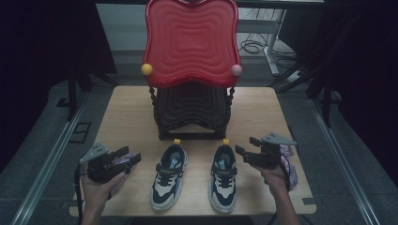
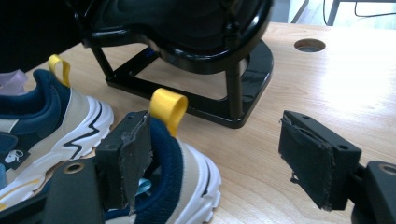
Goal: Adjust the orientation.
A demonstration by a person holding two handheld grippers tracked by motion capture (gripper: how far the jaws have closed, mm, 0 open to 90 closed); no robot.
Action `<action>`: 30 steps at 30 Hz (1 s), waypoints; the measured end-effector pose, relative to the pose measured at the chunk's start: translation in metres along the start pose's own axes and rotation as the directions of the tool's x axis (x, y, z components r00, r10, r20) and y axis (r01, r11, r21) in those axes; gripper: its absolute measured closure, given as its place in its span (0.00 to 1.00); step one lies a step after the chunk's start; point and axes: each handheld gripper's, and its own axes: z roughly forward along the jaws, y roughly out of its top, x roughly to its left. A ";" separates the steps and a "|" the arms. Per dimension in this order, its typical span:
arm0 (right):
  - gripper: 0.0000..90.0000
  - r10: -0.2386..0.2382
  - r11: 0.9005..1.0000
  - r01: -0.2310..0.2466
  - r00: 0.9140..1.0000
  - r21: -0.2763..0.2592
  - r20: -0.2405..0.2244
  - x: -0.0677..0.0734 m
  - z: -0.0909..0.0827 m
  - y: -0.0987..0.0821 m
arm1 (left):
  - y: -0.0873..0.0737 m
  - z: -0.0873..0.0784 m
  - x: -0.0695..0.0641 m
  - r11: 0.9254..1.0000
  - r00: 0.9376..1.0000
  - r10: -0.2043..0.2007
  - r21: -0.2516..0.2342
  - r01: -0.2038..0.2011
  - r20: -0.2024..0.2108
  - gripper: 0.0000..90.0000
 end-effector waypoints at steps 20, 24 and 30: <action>0.35 0.044 0.999 -0.044 0.999 -0.014 -0.017 -0.017 -0.013 -0.015 | 0.004 0.013 -0.014 0.998 0.998 0.001 0.063 -0.005 0.057 0.55; 0.35 0.027 0.999 -0.027 1.000 -0.030 0.012 -0.015 -0.017 -0.014 | 0.004 0.011 -0.020 0.996 0.998 0.025 0.082 -0.030 0.065 0.66; 0.38 0.035 0.999 -0.035 0.999 0.003 -0.004 -0.016 -0.012 -0.015 | 0.004 0.015 -0.021 0.993 0.996 0.044 0.107 -0.052 0.072 0.87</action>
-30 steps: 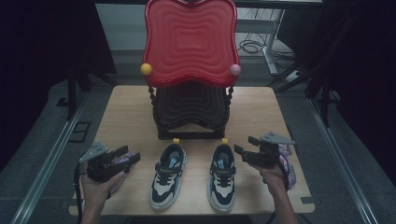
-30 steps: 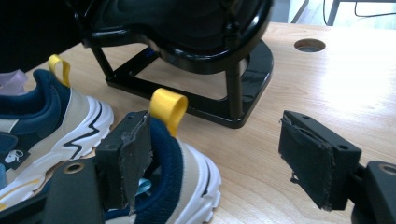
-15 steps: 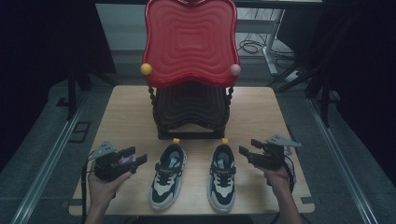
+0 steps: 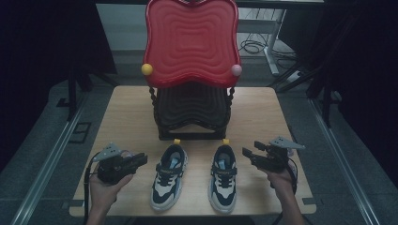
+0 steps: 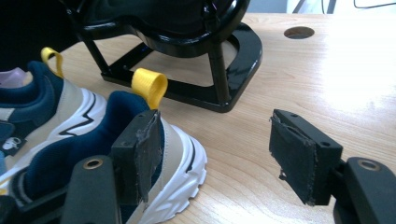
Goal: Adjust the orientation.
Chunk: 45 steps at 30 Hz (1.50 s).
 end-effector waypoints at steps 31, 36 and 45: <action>0.37 0.052 0.999 -0.051 0.998 0.011 -0.045 0.003 0.006 -0.004 | -0.043 -0.019 0.024 0.989 0.993 -0.069 0.122 0.081 -0.099 0.97; 0.36 0.046 0.999 -0.046 0.999 0.017 -0.027 0.003 0.008 -0.005 | -0.053 -0.017 0.028 0.986 0.991 -0.085 0.137 0.098 -0.100 0.97; 0.36 0.026 0.999 -0.026 1.000 0.040 -0.016 0.005 0.012 -0.007 | -0.063 -0.015 0.032 0.981 0.989 -0.100 0.158 0.116 -0.107 0.97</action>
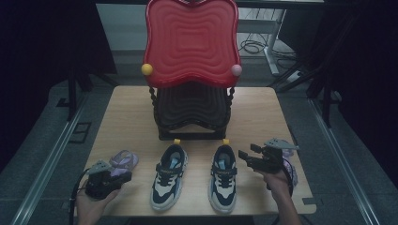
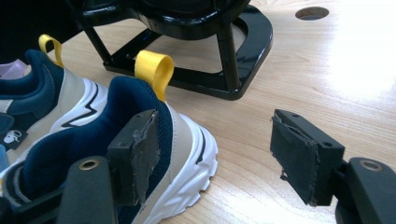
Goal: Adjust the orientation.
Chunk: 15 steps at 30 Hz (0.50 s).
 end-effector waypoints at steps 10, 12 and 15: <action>0.36 -0.012 1.000 0.012 1.000 0.009 0.010 0.000 0.001 -0.001 | -0.016 -0.003 0.011 0.999 0.999 -0.023 0.041 0.025 -0.040 0.98; 0.36 -0.006 1.000 0.006 1.000 0.009 0.012 0.000 0.002 -0.001 | -0.019 -0.004 0.014 0.998 0.998 -0.028 0.051 0.030 -0.050 0.98; 0.36 -0.011 1.000 0.011 1.000 0.014 0.007 0.003 0.003 -0.001 | -0.023 -0.007 0.018 0.998 0.997 -0.036 0.058 0.040 -0.063 0.98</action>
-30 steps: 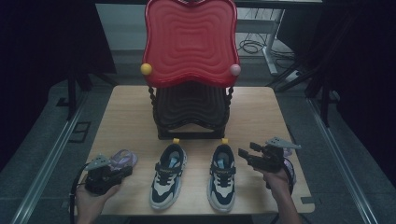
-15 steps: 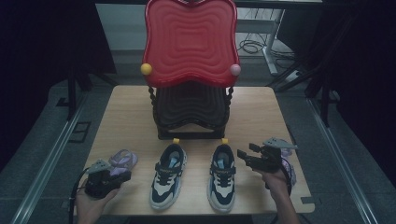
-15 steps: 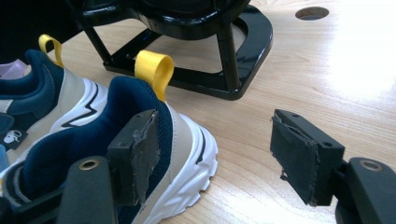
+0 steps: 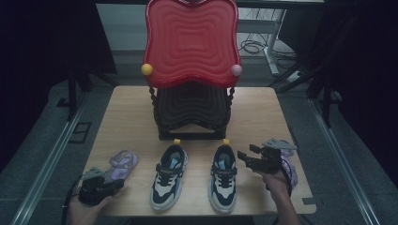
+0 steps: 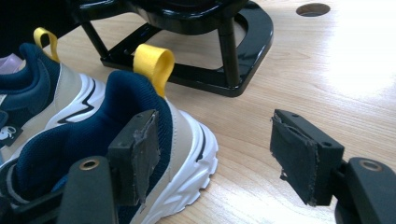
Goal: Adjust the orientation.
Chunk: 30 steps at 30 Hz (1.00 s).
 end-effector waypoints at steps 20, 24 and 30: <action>0.37 0.006 1.000 -0.006 0.999 -0.001 -0.032 0.003 0.000 0.000 | -0.021 -0.015 0.003 1.000 0.999 -0.011 0.020 0.012 -0.042 0.98; 0.37 0.010 1.000 -0.010 0.999 0.000 -0.032 0.003 0.000 0.000 | -0.022 -0.017 0.005 1.000 0.998 -0.013 0.020 0.014 -0.057 0.99; 0.37 0.009 1.000 -0.009 1.000 0.002 -0.028 0.003 0.000 0.000 | -0.025 -0.021 0.010 1.000 0.997 -0.024 0.017 0.026 -0.067 0.99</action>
